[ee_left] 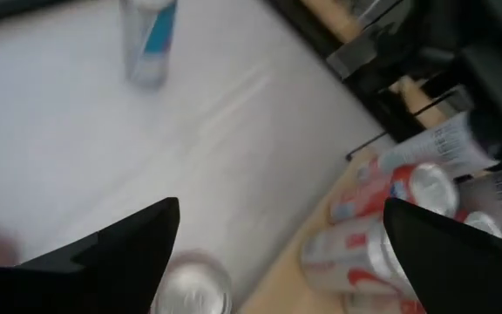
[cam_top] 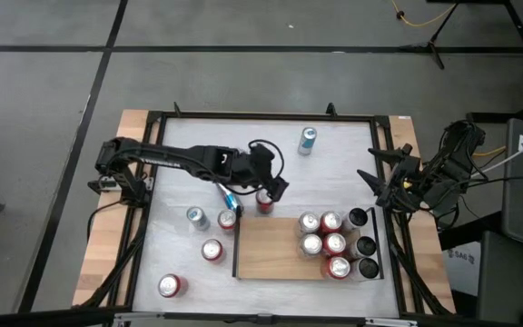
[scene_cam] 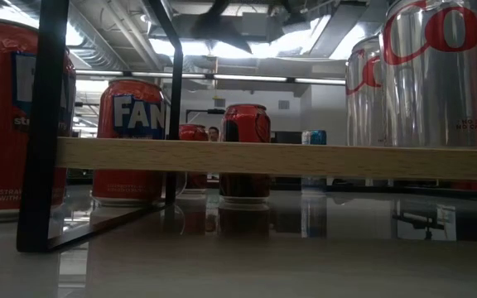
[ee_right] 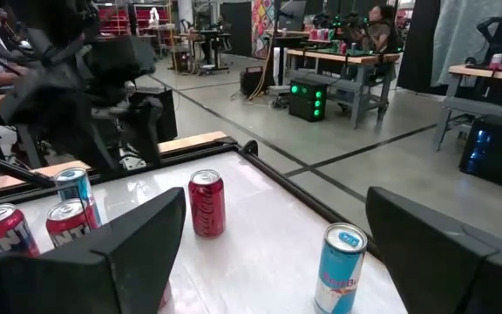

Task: Place canned beverage on shelf
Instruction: Put the center right red soda can on the shelf

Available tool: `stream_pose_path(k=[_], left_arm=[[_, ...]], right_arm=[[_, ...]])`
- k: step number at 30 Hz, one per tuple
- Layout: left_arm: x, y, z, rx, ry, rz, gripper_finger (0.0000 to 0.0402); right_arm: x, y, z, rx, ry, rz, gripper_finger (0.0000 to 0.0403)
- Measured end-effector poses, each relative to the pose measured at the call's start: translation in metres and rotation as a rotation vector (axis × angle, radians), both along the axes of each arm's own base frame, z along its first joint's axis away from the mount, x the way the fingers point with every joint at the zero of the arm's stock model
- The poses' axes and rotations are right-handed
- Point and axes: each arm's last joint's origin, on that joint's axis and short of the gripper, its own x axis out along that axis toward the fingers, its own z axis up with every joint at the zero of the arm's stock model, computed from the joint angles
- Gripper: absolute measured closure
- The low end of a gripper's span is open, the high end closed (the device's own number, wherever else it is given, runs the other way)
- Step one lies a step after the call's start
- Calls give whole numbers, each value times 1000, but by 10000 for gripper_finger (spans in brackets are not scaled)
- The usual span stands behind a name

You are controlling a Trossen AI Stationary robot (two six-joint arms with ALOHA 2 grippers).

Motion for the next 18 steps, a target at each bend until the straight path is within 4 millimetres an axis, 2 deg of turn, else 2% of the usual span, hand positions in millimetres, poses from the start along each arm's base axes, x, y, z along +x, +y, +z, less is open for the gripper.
stream_pose_path(k=[7, 18], left_arm=[[-13, -6, -14, -154, 128, 174, 5], [3, -6, -45, -195, 203, 256, 5]], right_arm=[[0, 0, 0, -3, 2, 0, 56], [0, 0, 0, -3, 5, 5, 56]])
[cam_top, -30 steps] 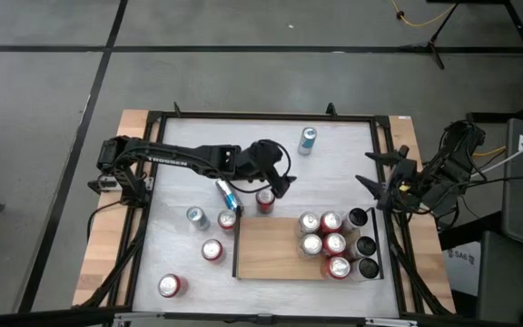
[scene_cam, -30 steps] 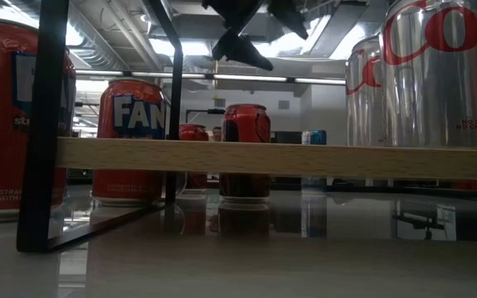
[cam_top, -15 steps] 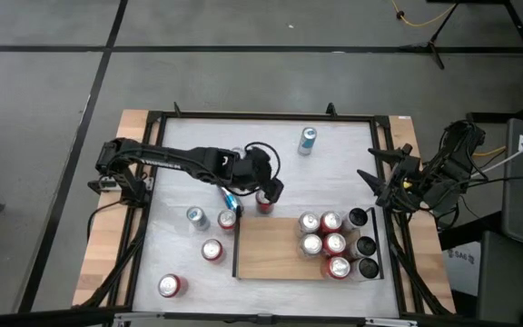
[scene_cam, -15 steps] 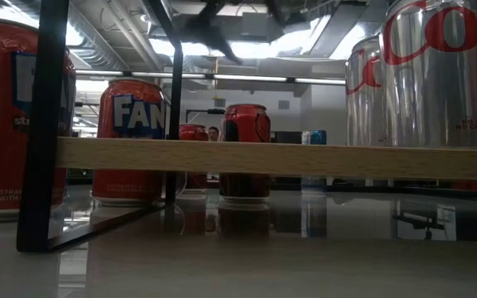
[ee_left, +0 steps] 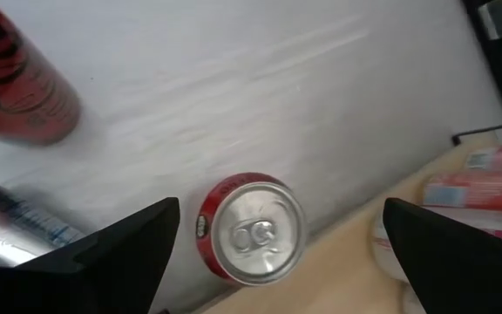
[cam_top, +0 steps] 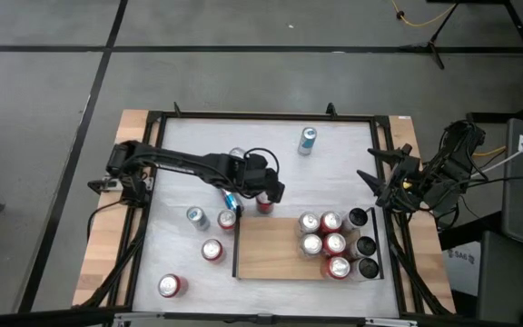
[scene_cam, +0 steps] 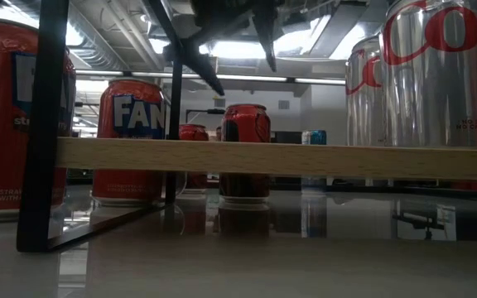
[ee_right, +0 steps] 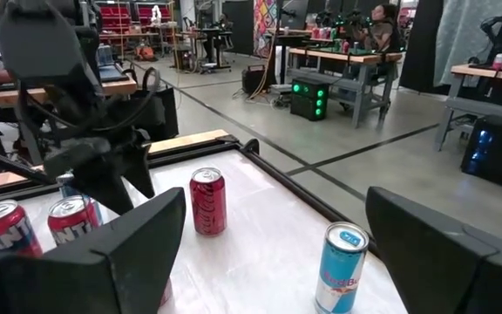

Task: Place canned beverage on shelf
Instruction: Put the center right red soda can on the shelf

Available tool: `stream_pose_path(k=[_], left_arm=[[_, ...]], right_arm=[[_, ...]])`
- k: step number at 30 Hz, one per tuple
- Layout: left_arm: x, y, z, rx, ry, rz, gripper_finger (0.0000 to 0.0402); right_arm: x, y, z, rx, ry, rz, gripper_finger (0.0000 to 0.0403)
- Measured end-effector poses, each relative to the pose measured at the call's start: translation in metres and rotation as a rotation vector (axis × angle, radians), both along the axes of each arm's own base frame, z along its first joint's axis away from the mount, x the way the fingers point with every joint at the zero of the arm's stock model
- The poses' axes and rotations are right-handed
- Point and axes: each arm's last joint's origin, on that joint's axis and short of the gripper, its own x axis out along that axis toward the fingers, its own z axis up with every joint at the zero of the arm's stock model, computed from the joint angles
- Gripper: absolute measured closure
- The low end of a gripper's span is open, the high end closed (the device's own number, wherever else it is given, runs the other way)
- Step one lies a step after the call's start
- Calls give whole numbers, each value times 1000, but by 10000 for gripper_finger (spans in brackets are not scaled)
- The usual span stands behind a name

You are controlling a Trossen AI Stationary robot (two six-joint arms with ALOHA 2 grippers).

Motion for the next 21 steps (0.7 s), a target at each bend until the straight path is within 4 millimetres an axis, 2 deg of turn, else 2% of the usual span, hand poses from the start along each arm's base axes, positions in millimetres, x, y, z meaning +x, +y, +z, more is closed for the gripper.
stream_pose_path(k=[21], left_arm=[[17, 4, -39, 2, 102, 12, 5]], right_arm=[[1, 1, -1, -2, 20, 28, 56]])
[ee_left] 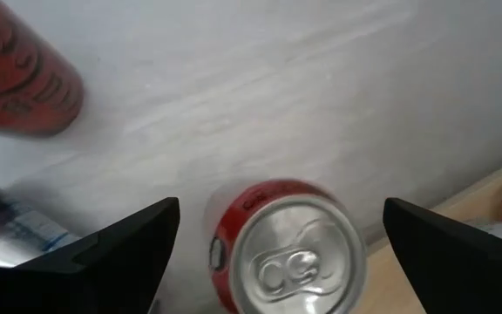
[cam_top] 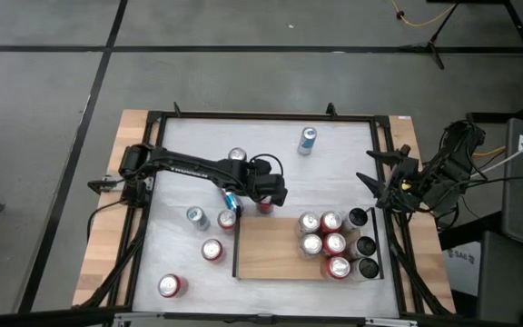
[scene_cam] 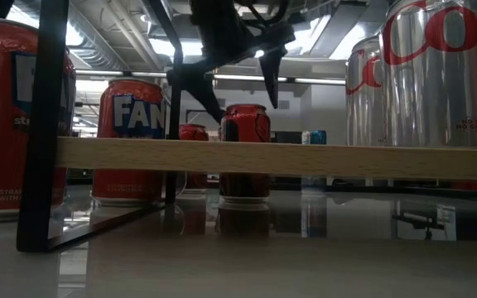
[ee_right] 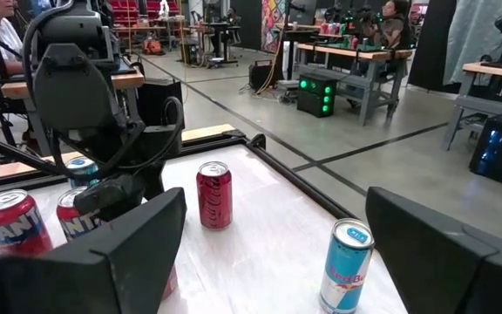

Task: Place canned beverage on shelf
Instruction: Put the center right red soda can on the shelf

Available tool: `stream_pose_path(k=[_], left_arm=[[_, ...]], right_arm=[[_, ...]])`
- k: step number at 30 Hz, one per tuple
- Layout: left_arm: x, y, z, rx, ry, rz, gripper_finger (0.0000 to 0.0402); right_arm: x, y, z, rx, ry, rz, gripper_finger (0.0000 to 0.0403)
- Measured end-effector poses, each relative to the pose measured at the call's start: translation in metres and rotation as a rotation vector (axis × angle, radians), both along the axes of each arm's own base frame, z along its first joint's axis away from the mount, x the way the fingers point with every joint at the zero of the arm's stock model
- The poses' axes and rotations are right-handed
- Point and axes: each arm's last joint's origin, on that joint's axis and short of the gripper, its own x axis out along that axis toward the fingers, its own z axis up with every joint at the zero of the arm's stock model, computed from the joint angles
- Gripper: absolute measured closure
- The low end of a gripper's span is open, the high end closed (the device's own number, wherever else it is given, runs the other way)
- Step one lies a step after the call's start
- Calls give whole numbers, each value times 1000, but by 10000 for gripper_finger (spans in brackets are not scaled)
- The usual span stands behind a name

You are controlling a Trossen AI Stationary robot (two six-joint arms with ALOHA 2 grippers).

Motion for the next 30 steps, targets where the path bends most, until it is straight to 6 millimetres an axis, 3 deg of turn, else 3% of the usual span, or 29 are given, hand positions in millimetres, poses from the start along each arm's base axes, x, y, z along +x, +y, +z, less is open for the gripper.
stream_pose_path(k=[21, 30], left_arm=[[10, -4, -26, -97, 66, -43, 5], [10, -4, -26, -90, 64, -40, 23]], right_arm=[[0, 0, -1, -16, 13, 0, 56], [0, 0, -1, -16, 13, 0, 56]])
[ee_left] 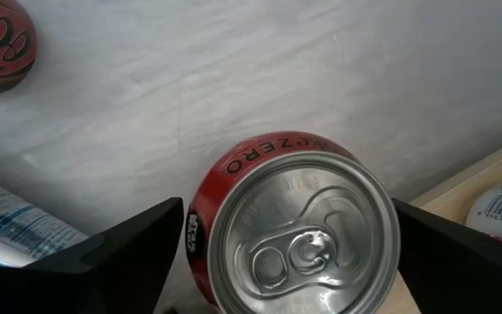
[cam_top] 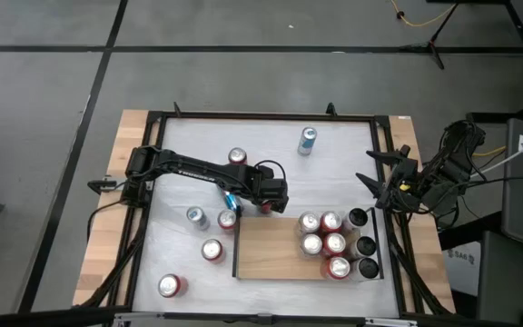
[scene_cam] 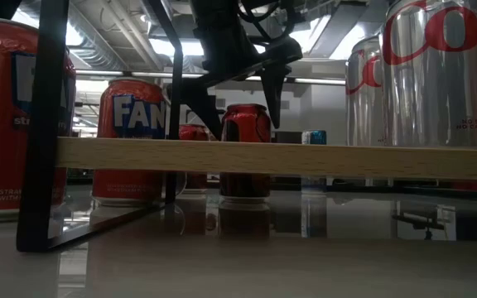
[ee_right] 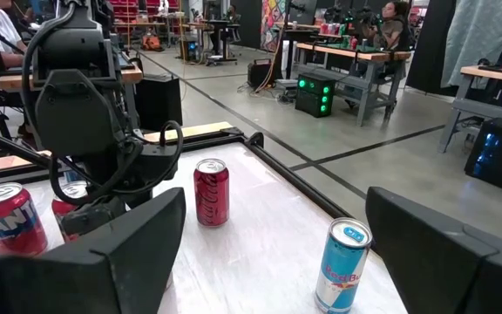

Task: Place canned beverage on shelf
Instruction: Put the center right red soda can on the shelf

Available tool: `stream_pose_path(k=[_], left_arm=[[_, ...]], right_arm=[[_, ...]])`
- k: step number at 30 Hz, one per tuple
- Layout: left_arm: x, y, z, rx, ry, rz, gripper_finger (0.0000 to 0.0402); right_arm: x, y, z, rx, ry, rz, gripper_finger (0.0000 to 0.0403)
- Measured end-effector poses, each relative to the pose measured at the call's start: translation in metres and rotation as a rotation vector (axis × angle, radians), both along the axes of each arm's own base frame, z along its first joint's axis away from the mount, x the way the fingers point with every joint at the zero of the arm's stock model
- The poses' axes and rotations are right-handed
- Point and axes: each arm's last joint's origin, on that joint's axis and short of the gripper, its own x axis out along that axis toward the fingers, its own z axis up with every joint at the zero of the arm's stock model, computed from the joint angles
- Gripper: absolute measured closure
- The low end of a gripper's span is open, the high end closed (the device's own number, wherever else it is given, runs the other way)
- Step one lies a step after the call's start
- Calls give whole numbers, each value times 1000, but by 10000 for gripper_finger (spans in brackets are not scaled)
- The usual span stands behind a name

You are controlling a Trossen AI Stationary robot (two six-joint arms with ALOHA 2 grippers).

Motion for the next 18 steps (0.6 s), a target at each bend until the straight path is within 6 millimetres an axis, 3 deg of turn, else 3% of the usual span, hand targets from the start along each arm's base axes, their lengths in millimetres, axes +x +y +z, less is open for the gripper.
stream_pose_path(k=[11, 18], left_arm=[[0, 0, 0, 4, 1, -3, 97], [0, 2, 0, 17, 6, -36, 105]], right_arm=[[0, 0, 0, 0, 0, 0, 56], [0, 0, 0, 0, 0, 0, 56]])
